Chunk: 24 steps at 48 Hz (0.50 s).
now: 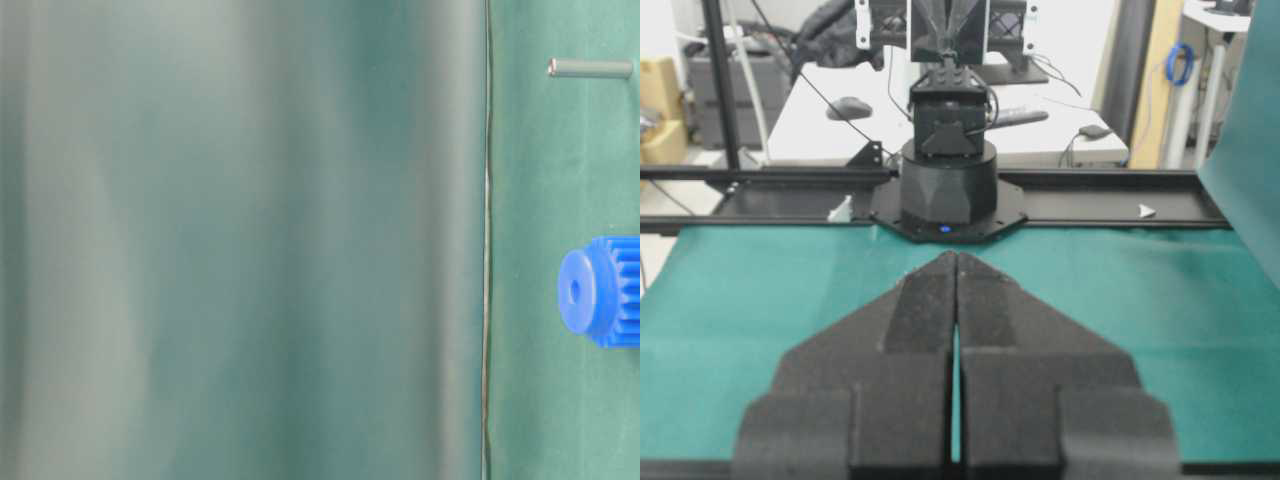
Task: Insert the shaft placed at a random location into the center hole of the small gear at another random location.
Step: 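Move the right gripper left toward the silver shaft, opening it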
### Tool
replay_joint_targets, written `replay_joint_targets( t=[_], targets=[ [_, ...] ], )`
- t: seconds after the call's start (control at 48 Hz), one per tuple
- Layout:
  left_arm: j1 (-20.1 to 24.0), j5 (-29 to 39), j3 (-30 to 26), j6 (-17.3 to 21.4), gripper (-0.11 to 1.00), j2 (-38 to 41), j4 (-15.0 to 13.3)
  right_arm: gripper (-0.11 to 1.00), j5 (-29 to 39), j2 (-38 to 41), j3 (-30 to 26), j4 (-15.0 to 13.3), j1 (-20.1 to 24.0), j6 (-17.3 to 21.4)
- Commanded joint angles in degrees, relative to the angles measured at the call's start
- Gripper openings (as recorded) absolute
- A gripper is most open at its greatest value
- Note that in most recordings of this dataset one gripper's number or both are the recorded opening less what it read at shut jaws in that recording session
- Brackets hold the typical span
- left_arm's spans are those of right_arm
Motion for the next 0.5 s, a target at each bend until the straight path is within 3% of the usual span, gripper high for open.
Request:
replay_joint_targets(
  t=[0.0, 0.25, 0.479],
  targets=[
    [-0.4, 1.6, -1.9, -0.4, 0.00, 0.6, 0.6, 0.01, 0.2, 0.8, -1.0, -0.3, -0.1, 0.4],
    [-0.4, 3.6, -2.1, -1.2, 0.00, 0.4, 0.5, 0.01, 1.1, 3.6, -1.6, -0.2, -1.4, 0.4],
    [-0.4, 3.8, -2.1, -1.2, 0.00, 0.3, 0.6, 0.01, 1.1, 7.4, -1.0, 0.0, -5.2, 0.6]
  ],
)
